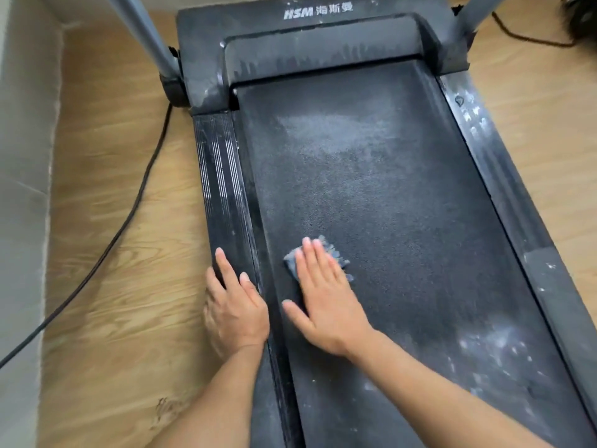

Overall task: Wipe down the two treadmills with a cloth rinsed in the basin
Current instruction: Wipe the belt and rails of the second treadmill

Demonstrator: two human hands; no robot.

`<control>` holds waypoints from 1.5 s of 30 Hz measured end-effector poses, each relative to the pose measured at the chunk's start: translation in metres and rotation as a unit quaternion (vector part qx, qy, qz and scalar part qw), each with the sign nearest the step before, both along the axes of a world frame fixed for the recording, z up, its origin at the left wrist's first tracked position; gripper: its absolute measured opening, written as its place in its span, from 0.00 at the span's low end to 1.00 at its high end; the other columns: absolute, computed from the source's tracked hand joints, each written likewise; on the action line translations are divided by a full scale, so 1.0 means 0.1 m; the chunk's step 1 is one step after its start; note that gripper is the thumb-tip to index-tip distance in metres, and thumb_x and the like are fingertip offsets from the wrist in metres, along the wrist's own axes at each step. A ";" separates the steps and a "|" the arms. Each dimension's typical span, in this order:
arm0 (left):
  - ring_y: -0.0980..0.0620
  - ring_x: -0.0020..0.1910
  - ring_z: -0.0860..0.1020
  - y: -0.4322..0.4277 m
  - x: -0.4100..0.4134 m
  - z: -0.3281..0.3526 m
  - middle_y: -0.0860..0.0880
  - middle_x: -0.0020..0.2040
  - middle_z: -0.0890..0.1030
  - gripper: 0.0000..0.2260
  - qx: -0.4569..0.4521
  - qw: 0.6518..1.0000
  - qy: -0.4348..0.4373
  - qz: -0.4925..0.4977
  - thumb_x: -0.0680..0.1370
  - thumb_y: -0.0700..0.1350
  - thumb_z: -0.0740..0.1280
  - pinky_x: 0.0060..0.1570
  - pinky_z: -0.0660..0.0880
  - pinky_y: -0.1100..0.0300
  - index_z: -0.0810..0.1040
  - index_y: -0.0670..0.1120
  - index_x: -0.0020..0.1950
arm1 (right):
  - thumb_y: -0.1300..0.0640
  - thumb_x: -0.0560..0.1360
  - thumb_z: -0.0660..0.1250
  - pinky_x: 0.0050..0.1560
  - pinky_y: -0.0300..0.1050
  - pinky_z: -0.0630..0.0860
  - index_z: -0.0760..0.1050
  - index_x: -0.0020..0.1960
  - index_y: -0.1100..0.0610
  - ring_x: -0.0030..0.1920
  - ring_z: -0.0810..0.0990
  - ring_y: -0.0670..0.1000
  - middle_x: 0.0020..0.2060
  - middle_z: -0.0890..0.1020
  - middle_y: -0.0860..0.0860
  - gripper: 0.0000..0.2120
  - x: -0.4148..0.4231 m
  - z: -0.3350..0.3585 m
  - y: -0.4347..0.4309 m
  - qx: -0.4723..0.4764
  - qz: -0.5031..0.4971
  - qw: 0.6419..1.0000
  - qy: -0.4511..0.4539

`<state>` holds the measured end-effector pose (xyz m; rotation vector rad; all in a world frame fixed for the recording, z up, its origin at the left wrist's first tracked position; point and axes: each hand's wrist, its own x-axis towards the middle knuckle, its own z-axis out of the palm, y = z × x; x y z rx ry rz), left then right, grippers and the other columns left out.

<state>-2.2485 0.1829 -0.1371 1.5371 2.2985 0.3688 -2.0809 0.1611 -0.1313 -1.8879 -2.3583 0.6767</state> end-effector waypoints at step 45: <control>0.27 0.56 0.77 -0.01 0.02 -0.08 0.34 0.73 0.69 0.29 0.019 1.000 0.020 -0.007 0.83 0.51 0.53 0.53 0.74 0.35 0.57 0.47 0.85 | 0.35 0.77 0.61 0.83 0.60 0.45 0.47 0.85 0.58 0.84 0.36 0.56 0.85 0.45 0.57 0.47 0.51 0.07 -0.58 -0.010 -0.163 0.987 -0.011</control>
